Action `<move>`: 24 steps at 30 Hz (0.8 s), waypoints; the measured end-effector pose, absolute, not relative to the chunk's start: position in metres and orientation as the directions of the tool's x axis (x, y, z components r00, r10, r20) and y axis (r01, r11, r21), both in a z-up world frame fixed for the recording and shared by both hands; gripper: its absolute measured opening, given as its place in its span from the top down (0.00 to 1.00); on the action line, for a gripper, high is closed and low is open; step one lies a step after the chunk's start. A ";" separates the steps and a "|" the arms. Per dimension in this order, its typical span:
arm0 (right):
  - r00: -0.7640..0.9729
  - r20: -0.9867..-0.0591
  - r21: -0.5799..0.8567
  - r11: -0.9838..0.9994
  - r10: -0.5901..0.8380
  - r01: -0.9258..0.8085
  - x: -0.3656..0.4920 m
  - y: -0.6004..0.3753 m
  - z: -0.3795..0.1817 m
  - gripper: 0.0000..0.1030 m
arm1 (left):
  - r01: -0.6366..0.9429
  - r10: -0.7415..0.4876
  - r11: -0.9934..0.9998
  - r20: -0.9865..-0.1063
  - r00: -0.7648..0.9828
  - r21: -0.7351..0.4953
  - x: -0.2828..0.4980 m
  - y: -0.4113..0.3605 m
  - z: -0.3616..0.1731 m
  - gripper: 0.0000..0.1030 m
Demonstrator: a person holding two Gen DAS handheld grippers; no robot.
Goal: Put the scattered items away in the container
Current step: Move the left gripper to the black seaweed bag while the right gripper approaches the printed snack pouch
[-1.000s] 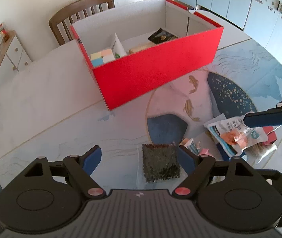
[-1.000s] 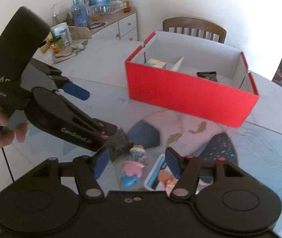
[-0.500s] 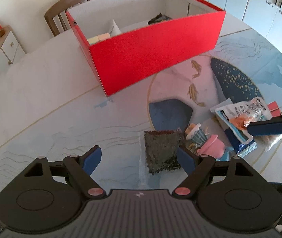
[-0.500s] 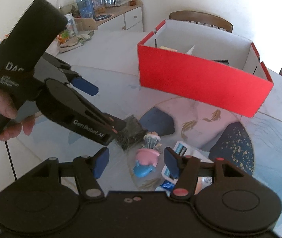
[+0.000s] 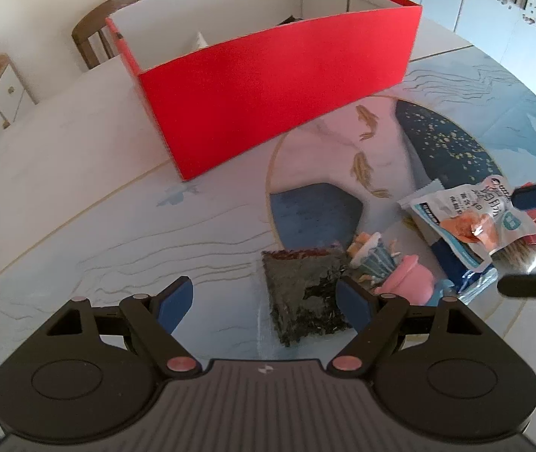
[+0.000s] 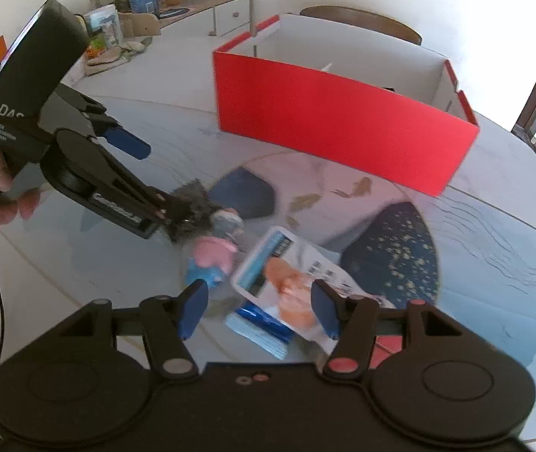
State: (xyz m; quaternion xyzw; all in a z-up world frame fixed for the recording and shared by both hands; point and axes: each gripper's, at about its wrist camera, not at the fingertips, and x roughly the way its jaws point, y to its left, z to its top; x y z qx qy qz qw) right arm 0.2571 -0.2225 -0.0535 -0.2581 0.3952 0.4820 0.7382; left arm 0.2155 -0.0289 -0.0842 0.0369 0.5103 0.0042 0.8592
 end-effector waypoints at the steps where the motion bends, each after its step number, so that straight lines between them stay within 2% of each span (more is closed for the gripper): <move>1: 0.224 -0.835 -0.006 0.398 0.503 -0.917 0.260 -0.224 -0.054 0.00 | 0.036 0.041 0.997 -0.875 0.482 0.066 0.215 -0.030 -0.085 0.20; 24: 0.095 -0.836 0.040 0.232 0.540 -0.972 0.290 -0.218 -0.074 0.00 | 0.082 -0.093 0.995 -0.863 0.496 -0.060 0.209 -0.030 -0.083 0.19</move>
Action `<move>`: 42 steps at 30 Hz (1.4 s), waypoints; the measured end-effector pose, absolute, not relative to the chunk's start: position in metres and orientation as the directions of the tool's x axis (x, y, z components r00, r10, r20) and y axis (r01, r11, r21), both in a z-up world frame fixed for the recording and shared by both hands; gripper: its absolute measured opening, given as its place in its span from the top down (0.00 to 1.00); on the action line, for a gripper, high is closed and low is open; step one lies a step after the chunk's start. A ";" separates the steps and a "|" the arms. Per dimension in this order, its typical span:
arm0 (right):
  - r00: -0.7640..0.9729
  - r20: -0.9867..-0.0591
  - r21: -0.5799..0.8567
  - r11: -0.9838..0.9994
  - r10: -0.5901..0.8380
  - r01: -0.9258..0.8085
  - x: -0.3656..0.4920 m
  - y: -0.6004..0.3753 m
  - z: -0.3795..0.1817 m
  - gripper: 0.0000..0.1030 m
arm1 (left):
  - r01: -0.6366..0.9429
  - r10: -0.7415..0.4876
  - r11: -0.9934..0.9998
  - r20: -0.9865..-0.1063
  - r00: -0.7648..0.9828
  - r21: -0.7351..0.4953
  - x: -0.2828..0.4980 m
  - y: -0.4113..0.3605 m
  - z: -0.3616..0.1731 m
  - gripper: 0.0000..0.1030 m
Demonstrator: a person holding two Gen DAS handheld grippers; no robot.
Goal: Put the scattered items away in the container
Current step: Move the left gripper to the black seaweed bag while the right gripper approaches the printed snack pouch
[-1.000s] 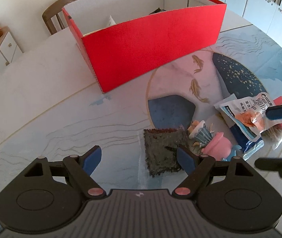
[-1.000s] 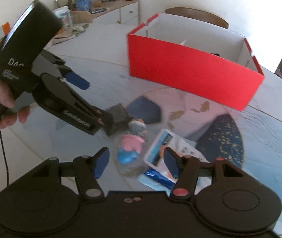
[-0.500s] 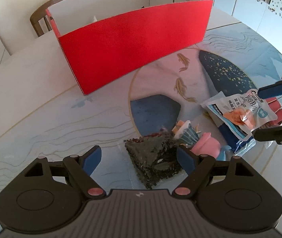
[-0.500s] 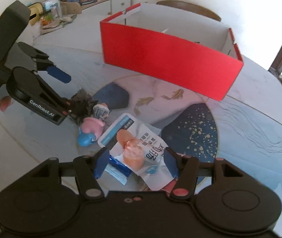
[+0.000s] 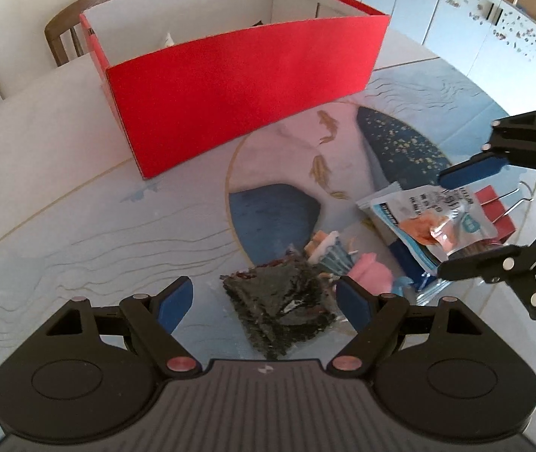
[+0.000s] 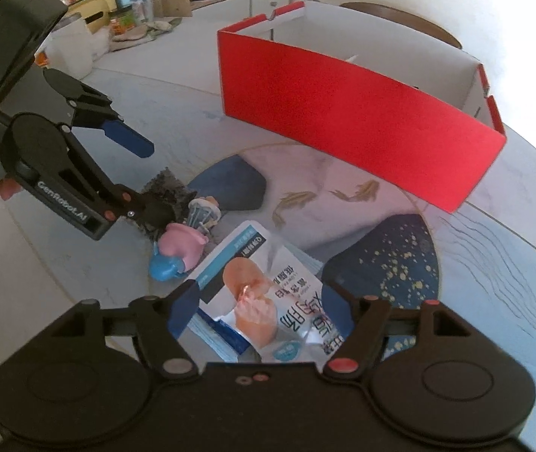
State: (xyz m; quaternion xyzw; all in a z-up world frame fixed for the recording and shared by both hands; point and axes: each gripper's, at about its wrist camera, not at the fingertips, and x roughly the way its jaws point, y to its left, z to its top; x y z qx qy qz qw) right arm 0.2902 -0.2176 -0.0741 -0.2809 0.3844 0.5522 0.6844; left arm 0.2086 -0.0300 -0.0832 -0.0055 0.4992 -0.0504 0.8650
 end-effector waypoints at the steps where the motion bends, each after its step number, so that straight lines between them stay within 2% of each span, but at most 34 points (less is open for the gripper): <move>1: 0.079 -0.836 0.048 0.216 0.542 -0.975 0.290 -0.217 -0.074 0.00 | 0.081 -0.092 0.995 -0.864 0.495 -0.060 0.208 -0.031 -0.083 0.19; 9: 0.075 -0.862 -0.004 0.142 0.501 -0.990 0.293 -0.209 -0.085 0.00 | 0.049 -0.096 0.995 -0.872 0.480 -0.083 0.210 -0.028 -0.093 0.19; 14: 0.053 -0.878 0.025 0.157 0.475 -0.987 0.306 -0.210 -0.093 0.00 | 0.048 -0.112 0.994 -0.875 0.471 -0.101 0.211 -0.027 -0.099 0.19; 26: 0.064 -0.857 0.023 0.162 0.512 -0.986 0.302 -0.213 -0.097 0.00 | 0.079 -0.074 0.996 -0.864 0.498 -0.039 0.207 -0.038 -0.103 0.19; 36: 0.084 -0.852 0.005 0.169 0.517 -0.986 0.300 -0.214 -0.088 0.00 | 0.100 -0.051 0.995 -0.854 0.517 0.001 0.202 -0.040 -0.100 0.40; 42: 0.088 -0.854 0.023 0.207 0.513 -0.978 0.310 -0.208 -0.092 0.00 | 0.107 -0.053 0.994 -0.855 0.516 0.003 0.201 -0.040 -0.101 0.41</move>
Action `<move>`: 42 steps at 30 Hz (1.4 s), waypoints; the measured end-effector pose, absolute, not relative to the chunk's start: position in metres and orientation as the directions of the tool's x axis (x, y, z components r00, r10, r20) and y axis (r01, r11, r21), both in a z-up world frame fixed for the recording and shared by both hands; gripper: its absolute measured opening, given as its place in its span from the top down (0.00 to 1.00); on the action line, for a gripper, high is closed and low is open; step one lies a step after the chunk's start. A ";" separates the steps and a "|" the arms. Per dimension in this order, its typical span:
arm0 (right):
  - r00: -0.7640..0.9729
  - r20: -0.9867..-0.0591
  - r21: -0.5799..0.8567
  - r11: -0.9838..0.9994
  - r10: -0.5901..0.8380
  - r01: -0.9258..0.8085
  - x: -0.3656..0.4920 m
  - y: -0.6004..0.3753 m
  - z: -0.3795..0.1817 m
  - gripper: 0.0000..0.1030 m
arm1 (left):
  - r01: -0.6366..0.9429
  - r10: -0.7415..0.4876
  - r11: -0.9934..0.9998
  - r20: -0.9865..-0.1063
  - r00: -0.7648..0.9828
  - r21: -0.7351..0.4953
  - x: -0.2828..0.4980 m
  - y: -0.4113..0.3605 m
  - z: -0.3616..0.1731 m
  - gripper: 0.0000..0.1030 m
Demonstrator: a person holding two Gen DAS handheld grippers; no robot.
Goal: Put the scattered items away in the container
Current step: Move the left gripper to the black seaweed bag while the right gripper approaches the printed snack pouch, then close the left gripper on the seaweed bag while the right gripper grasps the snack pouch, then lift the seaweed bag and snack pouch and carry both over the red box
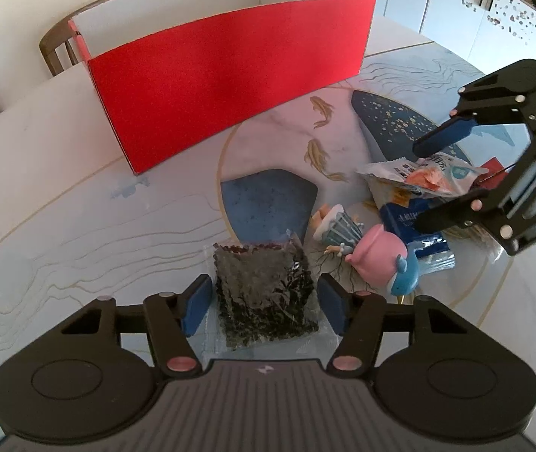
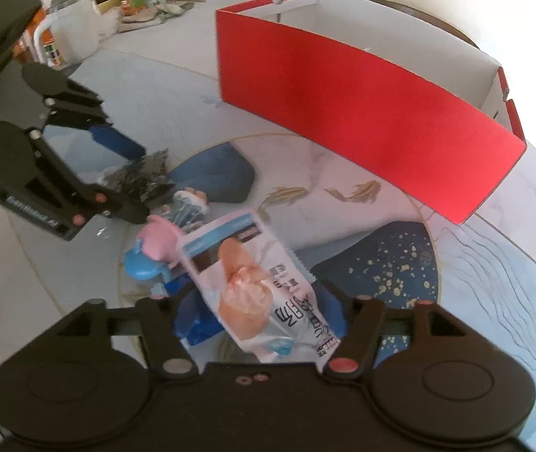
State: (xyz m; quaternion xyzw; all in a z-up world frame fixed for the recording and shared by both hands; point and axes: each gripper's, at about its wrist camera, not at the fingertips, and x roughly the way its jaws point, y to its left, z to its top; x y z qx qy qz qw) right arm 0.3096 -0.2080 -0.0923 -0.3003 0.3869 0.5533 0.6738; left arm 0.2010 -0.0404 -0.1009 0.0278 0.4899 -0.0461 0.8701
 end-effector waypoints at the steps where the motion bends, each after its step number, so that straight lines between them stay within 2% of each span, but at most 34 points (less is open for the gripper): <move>1: 0.081 -0.853 0.041 0.220 0.515 -0.975 0.313 -0.207 -0.093 0.00 | 0.107 -0.053 0.994 -0.855 0.516 0.004 0.201 -0.041 -0.101 0.41; 5: 0.049 -0.846 0.103 0.254 0.531 -0.962 0.321 -0.208 -0.098 0.00 | 0.106 -0.053 0.994 -0.854 0.517 0.003 0.201 -0.040 -0.101 0.41; 8: 0.057 -0.843 0.097 0.255 0.535 -0.962 0.320 -0.209 -0.098 0.00 | 0.091 -0.047 0.996 -0.849 0.526 0.001 0.199 -0.039 -0.101 0.46; 12: 0.109 -0.827 0.043 0.255 0.552 -0.966 0.313 -0.213 -0.089 0.00 | 0.076 -0.039 0.997 -0.840 0.541 0.003 0.197 -0.038 -0.101 0.59; 22: 0.234 -0.792 -0.097 0.261 0.563 -0.960 0.298 -0.210 -0.067 0.00 | 0.052 -0.007 0.998 -0.827 0.563 0.027 0.194 -0.044 -0.096 0.70; 23: 0.245 -0.793 -0.115 0.258 0.558 -0.959 0.296 -0.210 -0.066 0.09 | 0.049 -0.008 0.999 -0.825 0.566 0.024 0.194 -0.044 -0.095 0.71; 24: 0.254 -0.792 -0.127 0.257 0.555 -0.958 0.295 -0.210 -0.065 0.97 | 0.045 -0.006 0.999 -0.821 0.571 0.025 0.193 -0.044 -0.094 0.71; 25: 0.259 -0.791 -0.134 0.256 0.554 -0.957 0.295 -0.210 -0.064 1.00 | 0.045 -0.005 0.999 -0.819 0.574 0.026 0.192 -0.044 -0.093 0.71; 42: 0.295 -0.774 -0.170 0.264 0.560 -0.949 0.289 -0.212 -0.026 1.00 | 0.033 -0.017 0.999 -0.808 0.589 0.003 0.185 -0.038 -0.054 0.72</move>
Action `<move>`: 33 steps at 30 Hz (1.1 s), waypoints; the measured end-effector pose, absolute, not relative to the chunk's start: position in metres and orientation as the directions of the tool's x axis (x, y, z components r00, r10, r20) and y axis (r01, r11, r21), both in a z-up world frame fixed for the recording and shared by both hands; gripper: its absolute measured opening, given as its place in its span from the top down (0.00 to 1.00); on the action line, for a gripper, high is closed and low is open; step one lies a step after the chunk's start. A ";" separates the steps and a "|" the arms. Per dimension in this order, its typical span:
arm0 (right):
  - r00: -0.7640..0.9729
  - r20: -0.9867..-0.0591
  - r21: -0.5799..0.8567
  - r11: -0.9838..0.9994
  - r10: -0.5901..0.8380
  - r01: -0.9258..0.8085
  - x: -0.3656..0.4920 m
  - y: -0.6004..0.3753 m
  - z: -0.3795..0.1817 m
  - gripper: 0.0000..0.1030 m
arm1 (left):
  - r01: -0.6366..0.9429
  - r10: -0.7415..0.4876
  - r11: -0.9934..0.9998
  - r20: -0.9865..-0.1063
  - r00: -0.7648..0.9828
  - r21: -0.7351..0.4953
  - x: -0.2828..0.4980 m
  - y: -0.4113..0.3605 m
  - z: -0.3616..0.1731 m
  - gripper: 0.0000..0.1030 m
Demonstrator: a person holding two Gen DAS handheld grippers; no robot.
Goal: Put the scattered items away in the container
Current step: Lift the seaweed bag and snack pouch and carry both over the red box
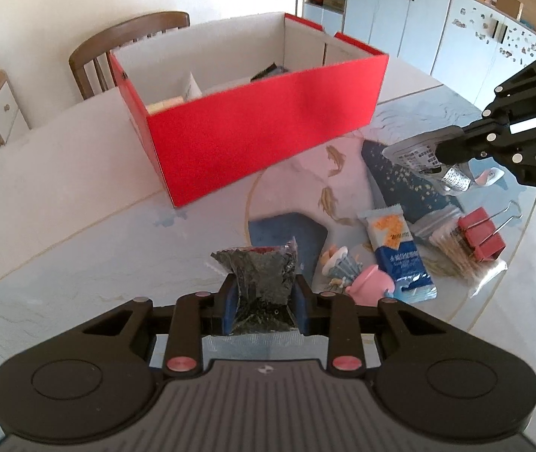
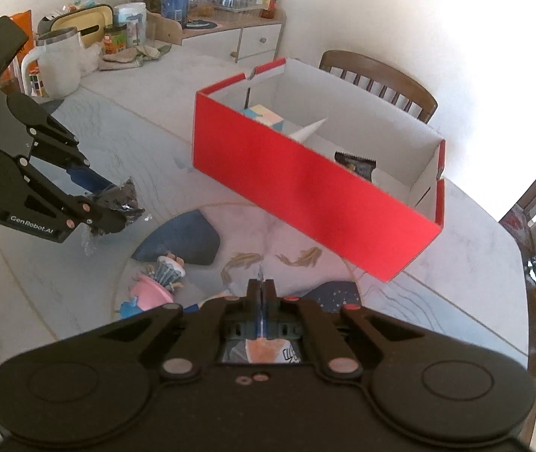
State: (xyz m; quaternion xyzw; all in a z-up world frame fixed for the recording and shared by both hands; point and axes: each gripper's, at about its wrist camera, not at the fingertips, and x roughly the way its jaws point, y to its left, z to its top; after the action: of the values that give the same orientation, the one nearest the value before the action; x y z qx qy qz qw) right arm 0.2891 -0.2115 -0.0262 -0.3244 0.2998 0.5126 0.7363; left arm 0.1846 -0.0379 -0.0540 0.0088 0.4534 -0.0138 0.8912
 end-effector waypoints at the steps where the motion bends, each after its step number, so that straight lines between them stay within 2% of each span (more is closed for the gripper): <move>1: 0.293 -0.773 -0.168 0.263 0.563 -0.950 0.289 -0.211 -0.023 1.00 | 0.033 -0.016 0.999 -0.806 0.591 0.004 0.185 -0.038 -0.050 0.72; 19: 0.272 -0.736 -0.147 0.246 0.620 -0.958 0.296 -0.202 0.038 1.00 | 0.072 -0.012 0.997 -0.780 0.626 0.042 0.201 -0.043 0.022 0.72; 33: 0.274 -0.701 -0.144 0.246 0.658 -0.959 0.335 -0.184 0.065 1.00 | 0.079 0.001 0.994 -0.758 0.652 0.069 0.244 -0.046 0.053 0.72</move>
State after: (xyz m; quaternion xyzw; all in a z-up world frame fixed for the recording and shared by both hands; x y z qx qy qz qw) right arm 0.3349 -0.1835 0.0646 -0.2873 0.2611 0.5428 0.7447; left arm 0.2438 -0.0459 0.0534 0.0481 0.4165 -0.0216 0.9076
